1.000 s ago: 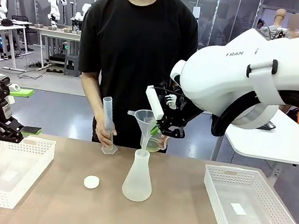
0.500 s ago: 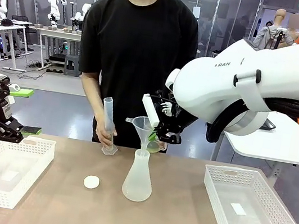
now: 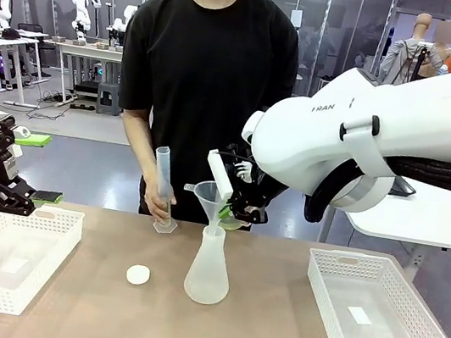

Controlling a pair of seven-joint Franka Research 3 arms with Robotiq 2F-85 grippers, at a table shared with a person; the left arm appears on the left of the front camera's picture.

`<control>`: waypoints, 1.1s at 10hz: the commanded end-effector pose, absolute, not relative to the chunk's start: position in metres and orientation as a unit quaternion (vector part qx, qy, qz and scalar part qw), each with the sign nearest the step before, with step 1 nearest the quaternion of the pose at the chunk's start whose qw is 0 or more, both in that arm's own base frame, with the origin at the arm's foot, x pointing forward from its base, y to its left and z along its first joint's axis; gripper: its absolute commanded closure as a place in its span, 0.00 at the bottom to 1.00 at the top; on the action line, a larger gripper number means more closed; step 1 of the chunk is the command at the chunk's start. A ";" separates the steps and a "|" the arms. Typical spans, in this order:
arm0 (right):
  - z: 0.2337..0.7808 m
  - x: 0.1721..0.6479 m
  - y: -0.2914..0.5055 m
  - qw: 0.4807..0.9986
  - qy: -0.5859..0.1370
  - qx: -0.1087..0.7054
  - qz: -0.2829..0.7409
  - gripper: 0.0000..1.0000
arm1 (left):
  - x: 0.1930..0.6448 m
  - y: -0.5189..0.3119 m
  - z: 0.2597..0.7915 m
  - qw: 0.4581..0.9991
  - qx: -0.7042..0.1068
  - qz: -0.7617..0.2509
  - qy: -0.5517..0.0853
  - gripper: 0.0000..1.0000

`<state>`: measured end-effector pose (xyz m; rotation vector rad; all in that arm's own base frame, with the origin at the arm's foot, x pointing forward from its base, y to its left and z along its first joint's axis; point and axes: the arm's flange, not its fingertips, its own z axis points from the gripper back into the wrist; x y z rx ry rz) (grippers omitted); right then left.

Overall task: Prepare the solutions needed for the experiment.
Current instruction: Pick up the Plastic Funnel and insert it into the Big flask.

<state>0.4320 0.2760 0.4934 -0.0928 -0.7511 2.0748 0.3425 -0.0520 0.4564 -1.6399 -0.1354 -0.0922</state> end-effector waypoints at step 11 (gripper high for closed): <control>0.501 0.444 0.253 0.460 -0.292 -0.057 0.837 0.64 | 0.343 -0.052 0.459 0.674 -0.736 -0.042 -0.058 0.00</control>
